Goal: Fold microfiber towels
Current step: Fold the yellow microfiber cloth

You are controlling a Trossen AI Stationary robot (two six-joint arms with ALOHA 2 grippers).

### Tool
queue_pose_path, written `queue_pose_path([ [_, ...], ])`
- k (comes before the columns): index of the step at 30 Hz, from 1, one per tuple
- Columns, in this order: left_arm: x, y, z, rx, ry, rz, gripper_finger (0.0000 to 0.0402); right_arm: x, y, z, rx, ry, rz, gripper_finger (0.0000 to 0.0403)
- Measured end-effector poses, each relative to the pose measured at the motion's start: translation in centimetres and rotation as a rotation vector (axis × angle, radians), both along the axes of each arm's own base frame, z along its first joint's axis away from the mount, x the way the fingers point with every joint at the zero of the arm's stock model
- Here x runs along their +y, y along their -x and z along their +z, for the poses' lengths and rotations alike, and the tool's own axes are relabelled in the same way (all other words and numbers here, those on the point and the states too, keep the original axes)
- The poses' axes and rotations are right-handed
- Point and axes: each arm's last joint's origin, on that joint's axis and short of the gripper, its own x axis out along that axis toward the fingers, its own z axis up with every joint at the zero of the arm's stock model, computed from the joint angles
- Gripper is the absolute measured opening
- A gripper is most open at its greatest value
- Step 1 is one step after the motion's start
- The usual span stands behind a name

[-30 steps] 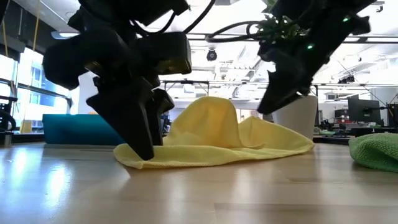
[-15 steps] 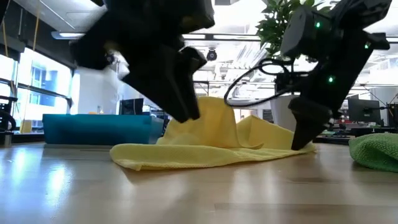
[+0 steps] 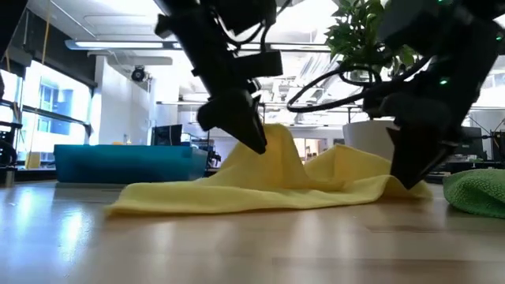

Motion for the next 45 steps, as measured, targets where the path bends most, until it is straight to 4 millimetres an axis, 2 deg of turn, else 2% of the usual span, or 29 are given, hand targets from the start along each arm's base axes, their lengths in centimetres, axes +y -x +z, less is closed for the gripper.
queue_pose_path([
  [2,1.2,-0.1,0.1,-0.019,-0.014,0.044,0.0138,0.6,0.2,0.0,-0.007,-0.016,0.002,0.0083],
  [9,5.5,1.5,-0.1,-0.015,-0.104,0.417,0.0138,2.1,0.7,0.0,-0.013,-0.039,0.027,0.0083],
  [14,6.6,2.4,-0.4,0.024,-0.076,0.516,0.0138,2.6,0.9,0.0,-0.015,-0.048,0.049,0.0083],
  [17,6.6,2.5,-0.4,0.041,-0.079,0.513,0.0138,2.9,0.9,0.2,-0.012,-0.058,0.063,0.0083],
  [20,5.3,2.6,0.1,0.058,-0.023,0.441,0.0138,3.5,0.3,1.1,-0.008,-0.064,0.098,0.0083],
  [25,1.2,2.2,-0.4,0.141,0.199,0.177,0.0138,4.4,-1.2,4.0,-0.012,-0.006,0.196,0.0083],
  [28,-1.5,1.8,-0.7,0.164,0.322,0.011,0.0138,4.7,-2.2,6.0,-0.043,0.098,0.277,0.0083],
  [32,-4.2,1.9,-0.8,0.183,0.361,-0.09,0.0138,4.5,-3.4,7.3,-0.154,0.333,0.307,0.0083],
  [35,-5.5,2.1,-0.8,0.182,0.372,-0.062,0.0138,3.8,-4.4,7.0,-0.239,0.405,0.3,0.0083],
  [39,-6.3,2.9,-1.8,0.208,0.398,0.007,0.0138,2.8,-5.8,5.1,-0.298,0.408,0.286,0.009],
  [45,-7.1,4.7,-3.7,0.252,0.425,0.092,0.0138,1.7,-7.7,2.5,-0.284,0.451,0.299,0.0146],
])
